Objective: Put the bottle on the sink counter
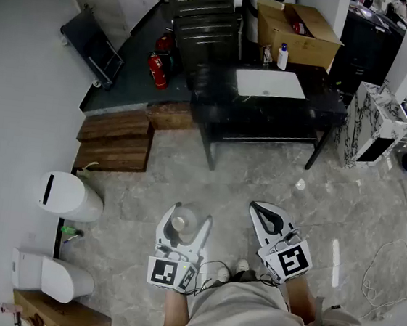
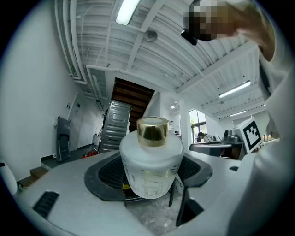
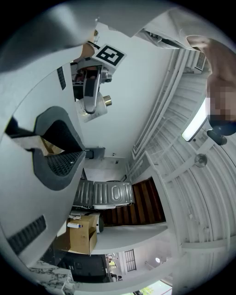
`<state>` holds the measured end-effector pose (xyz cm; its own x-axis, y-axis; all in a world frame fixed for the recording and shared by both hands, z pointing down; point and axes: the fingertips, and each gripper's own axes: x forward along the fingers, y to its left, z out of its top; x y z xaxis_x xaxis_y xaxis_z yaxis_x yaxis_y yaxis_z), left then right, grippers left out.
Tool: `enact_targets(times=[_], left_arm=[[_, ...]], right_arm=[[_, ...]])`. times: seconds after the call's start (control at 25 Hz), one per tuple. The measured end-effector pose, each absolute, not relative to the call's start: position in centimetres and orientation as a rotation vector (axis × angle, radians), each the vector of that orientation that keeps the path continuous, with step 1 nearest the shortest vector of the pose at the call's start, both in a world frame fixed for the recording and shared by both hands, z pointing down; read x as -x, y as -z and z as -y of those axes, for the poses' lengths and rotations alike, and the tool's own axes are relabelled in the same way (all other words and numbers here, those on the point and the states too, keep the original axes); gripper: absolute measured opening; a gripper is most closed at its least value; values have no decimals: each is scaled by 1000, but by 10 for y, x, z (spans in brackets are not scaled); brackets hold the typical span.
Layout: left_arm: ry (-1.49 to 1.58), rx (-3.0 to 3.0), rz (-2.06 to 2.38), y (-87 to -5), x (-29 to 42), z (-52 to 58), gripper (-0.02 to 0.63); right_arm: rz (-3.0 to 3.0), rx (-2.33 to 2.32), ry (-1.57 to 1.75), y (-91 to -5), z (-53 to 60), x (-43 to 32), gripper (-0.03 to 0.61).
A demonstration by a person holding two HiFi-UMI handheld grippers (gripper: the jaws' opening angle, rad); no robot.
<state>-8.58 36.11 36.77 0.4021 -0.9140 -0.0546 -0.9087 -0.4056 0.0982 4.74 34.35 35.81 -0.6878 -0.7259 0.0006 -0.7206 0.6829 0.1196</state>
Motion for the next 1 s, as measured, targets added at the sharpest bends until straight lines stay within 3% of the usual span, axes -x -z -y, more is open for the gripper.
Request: enact_targets(times=[1.0], left_arm=[[123,-2558,1753,-373,36,-316,328]], right_arm=[[2893,-1197,152,-367,-292,-96,-2]])
